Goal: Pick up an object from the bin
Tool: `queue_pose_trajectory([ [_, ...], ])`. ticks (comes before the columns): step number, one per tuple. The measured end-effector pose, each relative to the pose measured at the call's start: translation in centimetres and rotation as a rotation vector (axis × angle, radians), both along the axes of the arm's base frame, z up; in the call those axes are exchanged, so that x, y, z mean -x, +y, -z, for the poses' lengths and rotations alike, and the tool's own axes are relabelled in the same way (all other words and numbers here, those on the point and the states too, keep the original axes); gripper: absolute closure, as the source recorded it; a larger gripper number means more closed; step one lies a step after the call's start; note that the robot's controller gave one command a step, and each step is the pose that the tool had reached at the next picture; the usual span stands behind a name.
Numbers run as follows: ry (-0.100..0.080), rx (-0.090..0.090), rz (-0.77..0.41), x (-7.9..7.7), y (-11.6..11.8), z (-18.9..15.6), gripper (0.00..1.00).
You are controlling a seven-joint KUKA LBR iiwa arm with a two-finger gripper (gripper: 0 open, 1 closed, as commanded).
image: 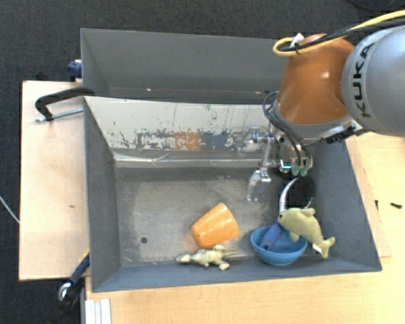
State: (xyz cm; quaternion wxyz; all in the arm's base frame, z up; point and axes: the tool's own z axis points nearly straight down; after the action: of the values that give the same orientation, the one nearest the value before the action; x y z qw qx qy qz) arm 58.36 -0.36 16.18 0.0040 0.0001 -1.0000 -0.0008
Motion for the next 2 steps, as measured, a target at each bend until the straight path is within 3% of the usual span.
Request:
queue_pose_trajectory([
  [1,-0.024,-0.001,-0.188,7.1,11.4,7.8,0.00],
  [2,-0.015,-0.005,-0.542,7.2,17.6,8.8,0.00],
])
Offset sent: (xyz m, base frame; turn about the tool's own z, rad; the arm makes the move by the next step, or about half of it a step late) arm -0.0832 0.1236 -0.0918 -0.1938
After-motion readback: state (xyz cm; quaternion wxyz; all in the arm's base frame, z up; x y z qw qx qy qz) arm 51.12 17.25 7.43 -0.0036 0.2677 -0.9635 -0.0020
